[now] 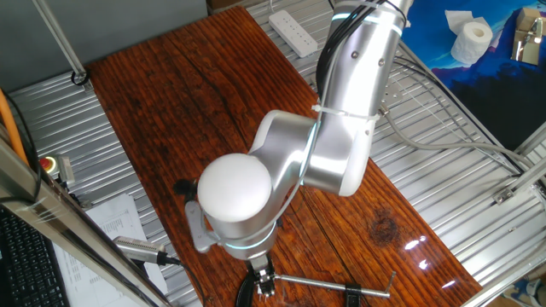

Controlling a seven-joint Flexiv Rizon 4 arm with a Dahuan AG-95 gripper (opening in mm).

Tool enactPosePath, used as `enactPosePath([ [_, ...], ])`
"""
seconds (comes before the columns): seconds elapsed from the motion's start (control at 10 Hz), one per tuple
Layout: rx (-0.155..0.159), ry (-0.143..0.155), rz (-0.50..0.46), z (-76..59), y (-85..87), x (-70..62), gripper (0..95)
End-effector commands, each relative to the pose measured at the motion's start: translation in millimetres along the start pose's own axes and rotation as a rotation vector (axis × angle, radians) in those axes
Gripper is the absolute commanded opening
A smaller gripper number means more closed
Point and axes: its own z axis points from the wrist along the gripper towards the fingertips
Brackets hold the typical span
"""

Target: Install the light bulb by rotating it

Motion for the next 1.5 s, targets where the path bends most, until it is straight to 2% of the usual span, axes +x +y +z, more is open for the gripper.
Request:
enactPosePath([
  [0.1, 0.001, 0.006, -0.417, -12.9, 7.1, 1.6, 76.0],
  [0.3, 0.002, -0.003, -0.616, -18.0, 9.5, 3.3, 76.0],
  [0.4, 0.006, -0.005, -0.762, -19.7, 10.1, 4.1, 76.0],
  [0.7, 0.014, -0.004, -1.090, -21.8, 11.5, 5.2, 76.0],
  [0.8, 0.013, -0.003, -1.204, -22.8, 11.8, 5.7, 57.0],
  [1.0, 0.018, 0.000, -1.357, -22.8, 11.9, 5.7, 57.0],
  [1.1, 0.029, 0.002, -1.501, -22.4, 11.6, 5.6, 57.0],
  [1.4, 0.041, 0.015, -1.679, -21.8, 11.0, 6.1, 57.0],
  [1.5, 0.049, 0.010, -1.730, -20.8, 10.1, 6.2, 57.0],
])
